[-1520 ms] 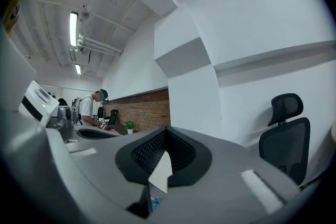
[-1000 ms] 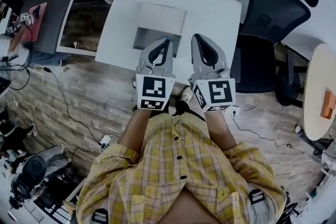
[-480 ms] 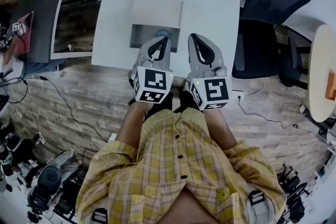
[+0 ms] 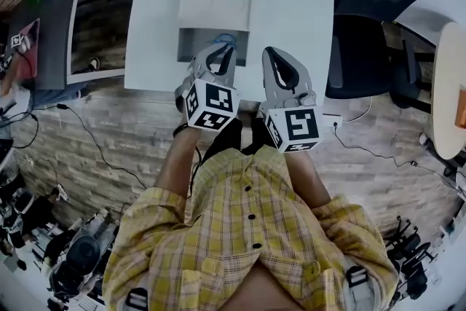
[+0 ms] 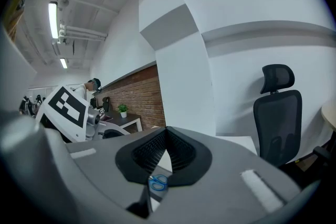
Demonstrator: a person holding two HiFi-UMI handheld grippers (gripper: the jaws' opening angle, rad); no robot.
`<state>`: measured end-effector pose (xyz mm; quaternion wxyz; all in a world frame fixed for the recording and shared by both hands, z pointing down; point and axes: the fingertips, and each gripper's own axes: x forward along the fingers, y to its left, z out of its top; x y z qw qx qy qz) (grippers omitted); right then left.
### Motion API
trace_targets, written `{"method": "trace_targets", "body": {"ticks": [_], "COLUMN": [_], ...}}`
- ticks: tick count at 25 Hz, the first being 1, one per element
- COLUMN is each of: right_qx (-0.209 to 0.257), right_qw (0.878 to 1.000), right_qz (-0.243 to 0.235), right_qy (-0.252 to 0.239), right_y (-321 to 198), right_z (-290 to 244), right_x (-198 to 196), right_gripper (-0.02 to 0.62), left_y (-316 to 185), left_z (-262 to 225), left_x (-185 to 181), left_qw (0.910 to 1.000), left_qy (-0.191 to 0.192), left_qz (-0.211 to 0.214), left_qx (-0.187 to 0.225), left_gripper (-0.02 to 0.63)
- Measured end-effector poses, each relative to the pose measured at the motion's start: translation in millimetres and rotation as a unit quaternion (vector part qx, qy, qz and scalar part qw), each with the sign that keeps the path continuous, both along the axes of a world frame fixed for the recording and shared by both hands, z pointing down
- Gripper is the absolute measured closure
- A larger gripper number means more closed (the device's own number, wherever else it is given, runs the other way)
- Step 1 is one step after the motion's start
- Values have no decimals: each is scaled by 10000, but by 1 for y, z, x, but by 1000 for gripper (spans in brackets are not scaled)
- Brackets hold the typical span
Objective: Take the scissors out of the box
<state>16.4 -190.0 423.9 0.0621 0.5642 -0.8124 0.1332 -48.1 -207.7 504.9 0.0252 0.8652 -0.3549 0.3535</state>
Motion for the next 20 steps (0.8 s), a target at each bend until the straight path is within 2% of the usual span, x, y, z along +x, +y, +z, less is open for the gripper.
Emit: {"method": "trace_targets", "body": {"ticks": [3, 6, 8, 15, 20], "right_qx": [-45, -65, -107, -136, -178], "right_qw": [10000, 10000, 9999, 9999, 9998], "right_qz": [37, 50, 55, 27, 41], "right_qy": [-7, 8, -9, -55, -30], "right_y": [0, -5, -5, -6, -10], "right_z": [5, 8, 9, 12, 15], "right_x": [0, 1, 2, 2, 4], "right_gripper": [589, 591, 591, 591, 591], "left_y": [0, -5, -8, -14, -18], "left_z": [20, 39, 49, 79, 107], "left_x": [-1, -7, -9, -11, -12], "left_qw": [9988, 9936, 9897, 9809, 9711], "left_qy": [-419, -1023, -1288, -1640, -2037], "left_qz": [244, 481, 632, 1028, 1218], "left_qx": [-51, 14, 11, -212, -242], "left_gripper": [569, 569, 565, 544, 531]}}
